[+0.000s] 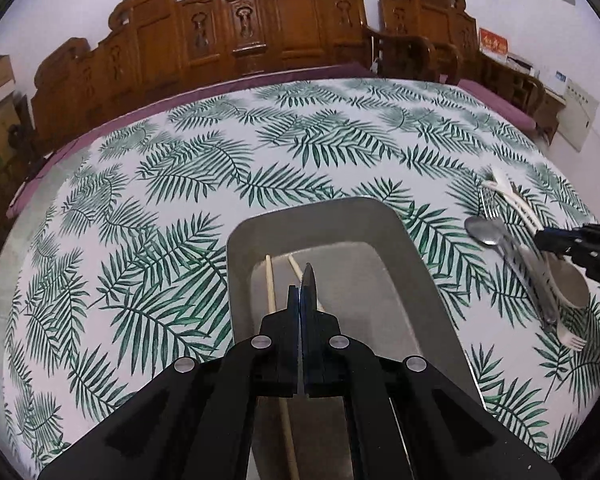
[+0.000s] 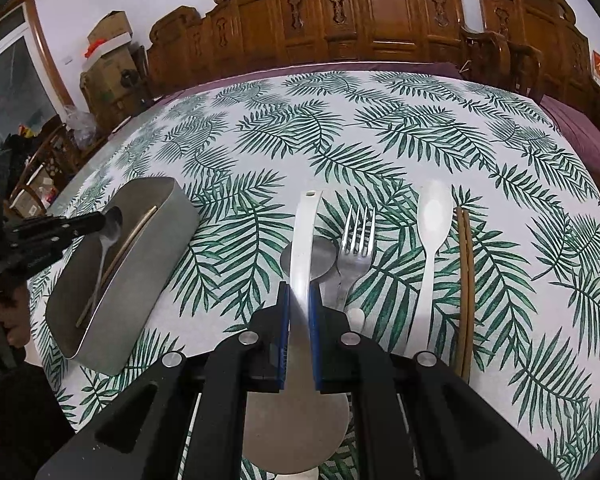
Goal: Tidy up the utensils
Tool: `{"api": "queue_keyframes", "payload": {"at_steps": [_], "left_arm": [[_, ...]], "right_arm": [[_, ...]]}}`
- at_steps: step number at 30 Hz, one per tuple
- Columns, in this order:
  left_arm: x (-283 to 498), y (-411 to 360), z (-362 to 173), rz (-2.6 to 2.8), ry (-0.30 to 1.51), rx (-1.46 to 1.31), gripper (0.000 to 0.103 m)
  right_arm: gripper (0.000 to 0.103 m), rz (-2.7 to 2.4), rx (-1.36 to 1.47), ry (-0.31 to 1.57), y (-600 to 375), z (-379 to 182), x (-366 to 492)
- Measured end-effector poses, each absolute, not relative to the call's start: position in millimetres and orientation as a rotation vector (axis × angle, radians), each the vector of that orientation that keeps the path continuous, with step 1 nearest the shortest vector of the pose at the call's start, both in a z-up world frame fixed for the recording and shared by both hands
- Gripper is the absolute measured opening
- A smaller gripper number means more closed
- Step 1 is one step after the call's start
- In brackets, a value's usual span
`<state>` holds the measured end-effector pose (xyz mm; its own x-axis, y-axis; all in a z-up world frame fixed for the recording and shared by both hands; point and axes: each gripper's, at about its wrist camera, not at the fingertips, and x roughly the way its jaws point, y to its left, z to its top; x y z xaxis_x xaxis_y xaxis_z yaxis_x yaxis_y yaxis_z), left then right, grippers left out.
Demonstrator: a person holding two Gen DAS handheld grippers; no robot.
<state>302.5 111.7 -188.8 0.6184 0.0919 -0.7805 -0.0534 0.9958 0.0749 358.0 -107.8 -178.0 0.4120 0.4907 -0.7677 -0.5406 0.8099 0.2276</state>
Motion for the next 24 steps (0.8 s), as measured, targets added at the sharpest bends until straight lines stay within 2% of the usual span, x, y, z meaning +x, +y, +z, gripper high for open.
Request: {"api": "queue_keyframes", "payload": {"at_steps": [13,24], "left_arm": [[308,115,-197,0.089,0.947,0.023,0.0],[277,113,-161,0.062,0.847,-0.024,0.0]], "right_arm": [[0.011,0.661,-0.06,0.921,-98,-172,350],[0.011,0.691,-0.092,0.876,-66,-151,325]]}}
